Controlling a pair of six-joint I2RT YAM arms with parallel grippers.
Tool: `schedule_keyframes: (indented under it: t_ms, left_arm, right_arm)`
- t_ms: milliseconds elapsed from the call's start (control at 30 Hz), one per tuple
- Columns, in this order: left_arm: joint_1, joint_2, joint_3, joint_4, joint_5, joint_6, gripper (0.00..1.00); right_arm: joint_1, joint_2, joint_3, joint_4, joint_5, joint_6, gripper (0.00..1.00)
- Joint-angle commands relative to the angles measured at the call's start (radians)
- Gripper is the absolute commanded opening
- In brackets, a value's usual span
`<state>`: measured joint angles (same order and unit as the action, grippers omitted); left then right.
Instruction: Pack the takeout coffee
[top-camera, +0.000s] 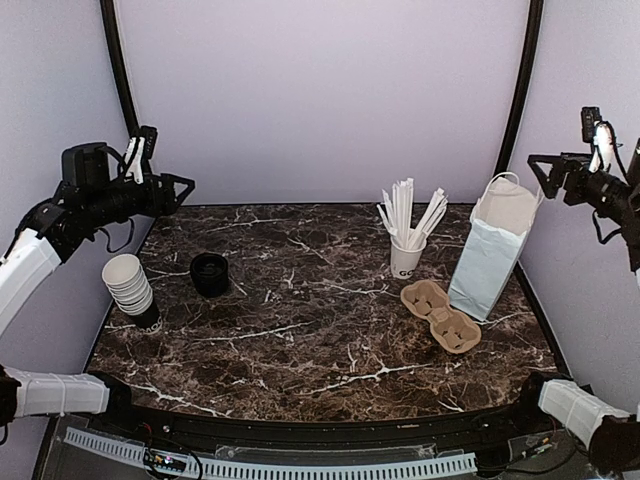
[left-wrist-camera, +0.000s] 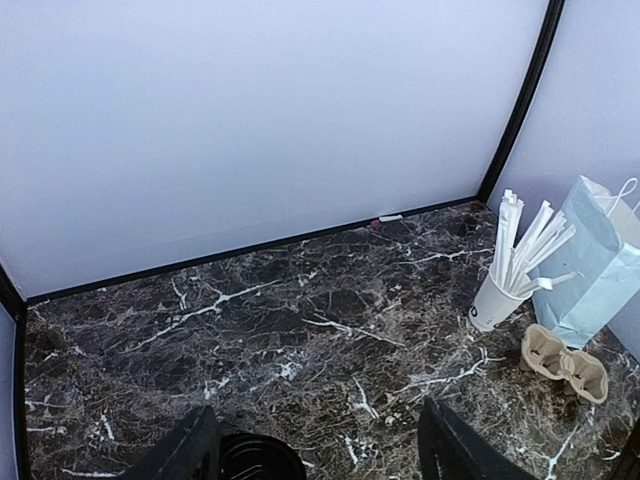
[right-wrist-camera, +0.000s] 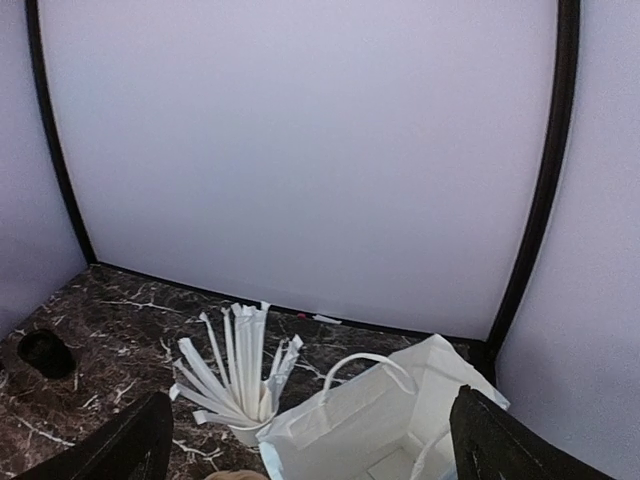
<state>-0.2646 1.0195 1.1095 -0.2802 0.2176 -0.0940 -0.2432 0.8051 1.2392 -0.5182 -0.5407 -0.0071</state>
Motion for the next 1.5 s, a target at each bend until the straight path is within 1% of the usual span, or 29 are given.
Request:
schedule_keyframes:
  t_ms: [0,67,100,233,300,367,433,500,533,633,667,733,833,900,1000,1167,1267,1333,1467]
  left_arm:
    - [0.010,0.025,0.116,-0.150,0.069,-0.029,0.68]
    - [0.011,0.039,0.167,-0.206,0.069,-0.034,0.66]
    - [0.012,0.046,0.184,-0.238,0.069,-0.035,0.66]
    - [0.013,0.074,0.247,-0.347,0.069,-0.034,0.62]
    - [0.014,0.091,0.271,-0.401,0.057,-0.035,0.59]
    - [0.014,0.104,0.297,-0.455,0.026,-0.040,0.55]
    - [0.015,0.111,0.326,-0.508,-0.026,-0.054,0.53]
    - [0.015,0.116,0.357,-0.564,-0.083,-0.073,0.52]
    - [0.015,0.117,0.374,-0.585,-0.117,-0.085,0.52]
    - [0.016,0.120,0.384,-0.673,-0.186,-0.119,0.52]
    - [0.016,0.129,0.385,-0.715,-0.239,-0.135,0.52]
    - [0.016,0.145,0.381,-0.777,-0.290,-0.156,0.52]
    - [0.016,0.165,0.364,-0.838,-0.355,-0.176,0.50]
    - [0.016,0.177,0.355,-0.869,-0.380,-0.183,0.47]
    - [0.016,0.185,0.351,-0.914,-0.401,-0.197,0.42]
    - [0.016,0.170,0.330,-0.958,-0.383,-0.221,0.40]
    - [0.016,0.159,0.310,-0.989,-0.373,-0.234,0.39]
    - [0.016,0.150,0.286,-0.995,-0.386,-0.236,0.39]
    - [0.016,0.164,0.278,-1.026,-0.461,-0.244,0.39]
  right_arm:
    - [-0.001,0.019,0.034,0.066,-0.300,-0.009,0.99]
    - [0.013,0.037,0.012,0.157,-0.362,0.068,0.99]
    - [0.028,0.047,0.007,0.179,-0.380,0.081,0.99]
    - [0.109,0.104,-0.004,0.235,-0.380,0.080,0.99]
    - [0.176,0.144,-0.004,0.264,-0.370,0.080,0.99]
    - [0.277,0.191,0.017,0.217,-0.323,0.014,0.99]
    - [0.387,0.236,0.033,0.157,-0.243,-0.092,0.99]
    - [0.497,0.276,0.014,0.130,-0.172,-0.171,0.99]
    - [0.538,0.292,-0.015,0.139,-0.173,-0.193,0.99]
    - [0.647,0.341,-0.176,0.221,-0.197,-0.225,0.99]
    - [0.696,0.362,-0.227,0.244,-0.172,-0.258,0.99]
    - [0.769,0.391,-0.319,0.284,-0.095,-0.328,0.99]
    - [0.861,0.427,-0.367,0.310,-0.003,-0.392,0.99]
    - [0.897,0.462,-0.401,0.357,0.008,-0.399,0.98]
    - [0.923,0.505,-0.412,0.344,0.052,-0.447,0.98]
    - [0.925,0.496,-0.464,0.377,0.055,-0.464,0.97]
    - [0.925,0.493,-0.467,0.383,0.060,-0.470,0.96]
    - [0.925,0.491,-0.459,0.375,0.059,-0.472,0.95]
    - [0.924,0.475,-0.462,0.376,0.065,-0.474,0.95]
